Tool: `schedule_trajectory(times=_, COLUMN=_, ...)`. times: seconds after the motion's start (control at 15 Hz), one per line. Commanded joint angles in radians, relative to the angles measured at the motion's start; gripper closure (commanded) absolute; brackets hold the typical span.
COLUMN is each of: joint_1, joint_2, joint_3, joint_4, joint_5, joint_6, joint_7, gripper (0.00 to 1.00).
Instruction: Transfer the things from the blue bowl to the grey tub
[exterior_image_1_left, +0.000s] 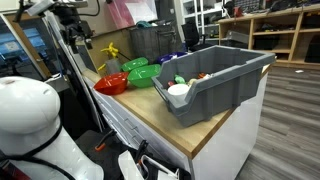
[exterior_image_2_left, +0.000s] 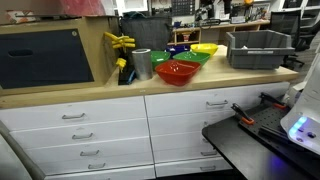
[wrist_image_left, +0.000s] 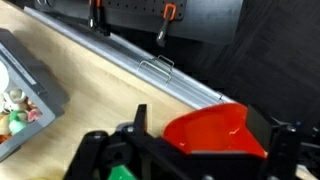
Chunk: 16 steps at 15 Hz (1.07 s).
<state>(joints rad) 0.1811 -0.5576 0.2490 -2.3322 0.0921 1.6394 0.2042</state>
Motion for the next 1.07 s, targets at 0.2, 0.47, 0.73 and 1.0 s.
schedule_trajectory(times=0.2, joint_1=-0.122, joint_2=0.379, joint_3=-0.033, joint_4=0.075, joint_5=-0.151, joint_6=0.392, joint_7=0.057, gripper=0.00)
schedule_trajectory(times=0.47, joint_1=-0.130, joint_2=0.646, joint_3=-0.078, joint_4=0.252, joint_5=-0.222, joint_6=0.518, joint_7=0.126, gripper=0.00)
schedule_trajectory(times=0.73, joint_1=-0.094, joint_2=0.821, joint_3=-0.129, joint_4=0.464, joint_5=-0.206, joint_6=0.532, joint_7=0.157, gripper=0.00)
schedule_trajectory(times=1.0, joint_1=-0.064, joint_2=0.944, joint_3=-0.189, joint_4=0.656, joint_5=-0.220, joint_6=0.533, joint_7=0.197, gripper=0.00)
